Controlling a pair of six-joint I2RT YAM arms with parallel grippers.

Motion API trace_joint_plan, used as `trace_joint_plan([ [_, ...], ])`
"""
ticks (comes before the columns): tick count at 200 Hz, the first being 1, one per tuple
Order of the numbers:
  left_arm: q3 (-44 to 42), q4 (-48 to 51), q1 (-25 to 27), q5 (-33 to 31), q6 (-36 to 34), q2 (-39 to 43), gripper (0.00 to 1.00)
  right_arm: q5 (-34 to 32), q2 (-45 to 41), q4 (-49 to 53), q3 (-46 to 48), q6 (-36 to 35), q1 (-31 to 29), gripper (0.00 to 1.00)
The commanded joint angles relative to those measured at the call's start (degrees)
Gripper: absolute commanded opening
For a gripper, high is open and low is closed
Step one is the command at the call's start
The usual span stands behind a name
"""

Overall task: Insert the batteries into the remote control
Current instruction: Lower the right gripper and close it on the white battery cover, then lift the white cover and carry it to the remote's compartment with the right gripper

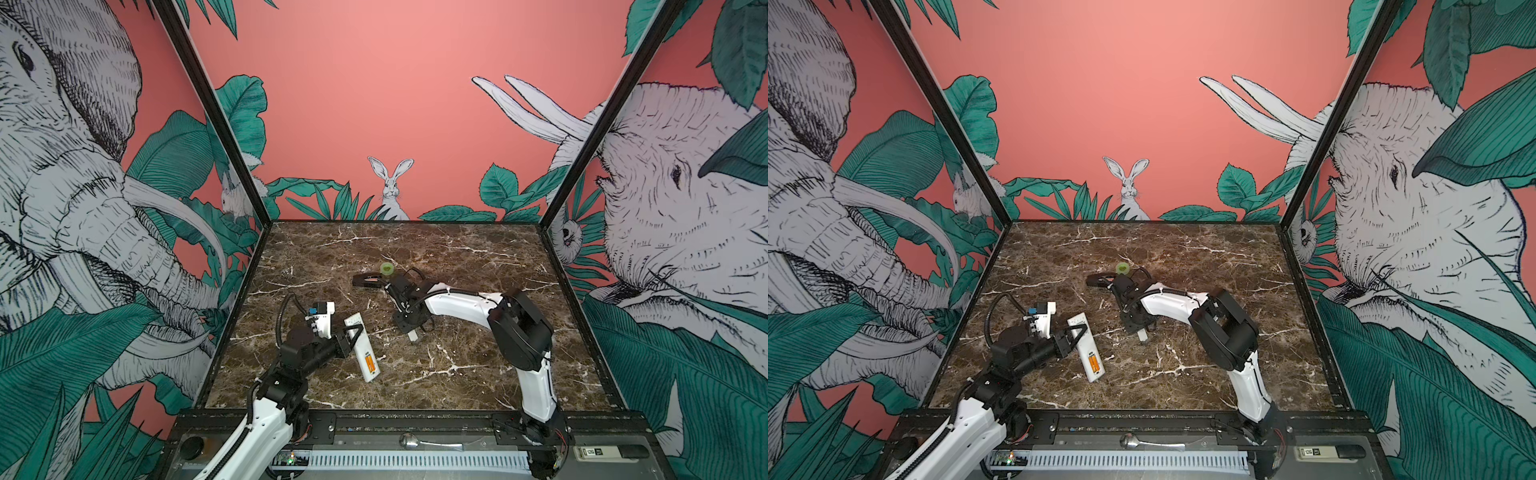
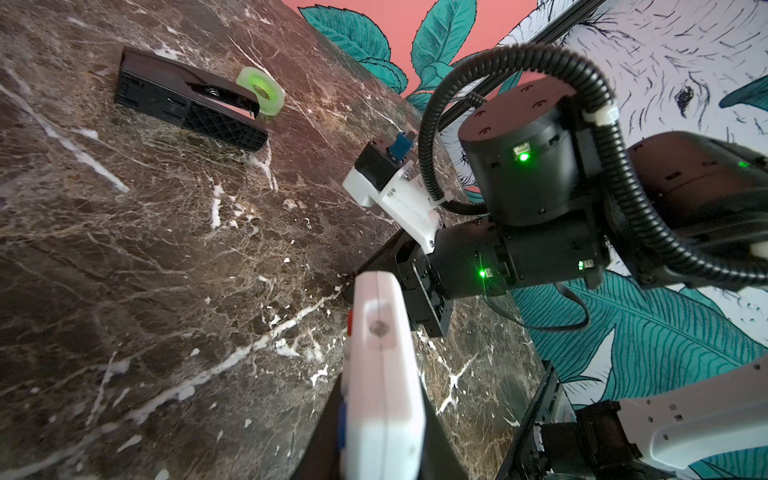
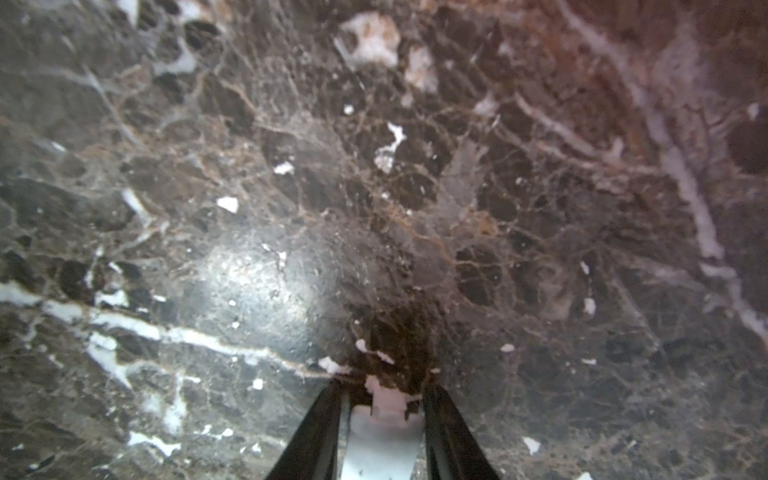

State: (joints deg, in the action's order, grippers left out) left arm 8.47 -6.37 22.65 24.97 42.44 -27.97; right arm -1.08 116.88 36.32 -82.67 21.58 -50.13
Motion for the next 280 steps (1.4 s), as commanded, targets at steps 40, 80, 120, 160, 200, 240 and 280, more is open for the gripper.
trace_joint_plan([
  [40,-0.4,-1.3,-0.4,-0.1,0.3,1.5,0.00,-0.2,1.3,1.7,-0.6,0.0,-0.4,0.34],
  [80,-0.5,-0.8,-0.4,-0.2,0.4,2.4,0.00,0.0,1.5,1.7,-0.6,0.0,-0.4,0.32],
  [120,-0.7,-0.5,-0.4,-0.3,0.7,3.4,0.00,0.3,1.2,1.7,-0.5,-0.2,-0.4,0.30],
  [160,-0.7,-0.6,-0.5,-0.2,0.7,3.4,0.00,0.3,0.9,1.5,-0.4,-0.4,-0.4,0.25],
  [200,-0.2,0.3,-0.4,-0.2,0.5,3.8,0.00,0.3,-0.4,1.0,-0.1,-0.7,-0.4,0.20],
  [240,-0.3,0.0,-0.4,-0.4,1.0,3.7,0.00,0.4,-2.0,0.6,0.3,-1.2,-0.5,0.17],
  [280,-0.2,-0.3,-0.4,-0.6,1.3,3.4,0.00,-0.2,-5.6,-2.2,2.1,-2.4,-1.6,0.16],
])
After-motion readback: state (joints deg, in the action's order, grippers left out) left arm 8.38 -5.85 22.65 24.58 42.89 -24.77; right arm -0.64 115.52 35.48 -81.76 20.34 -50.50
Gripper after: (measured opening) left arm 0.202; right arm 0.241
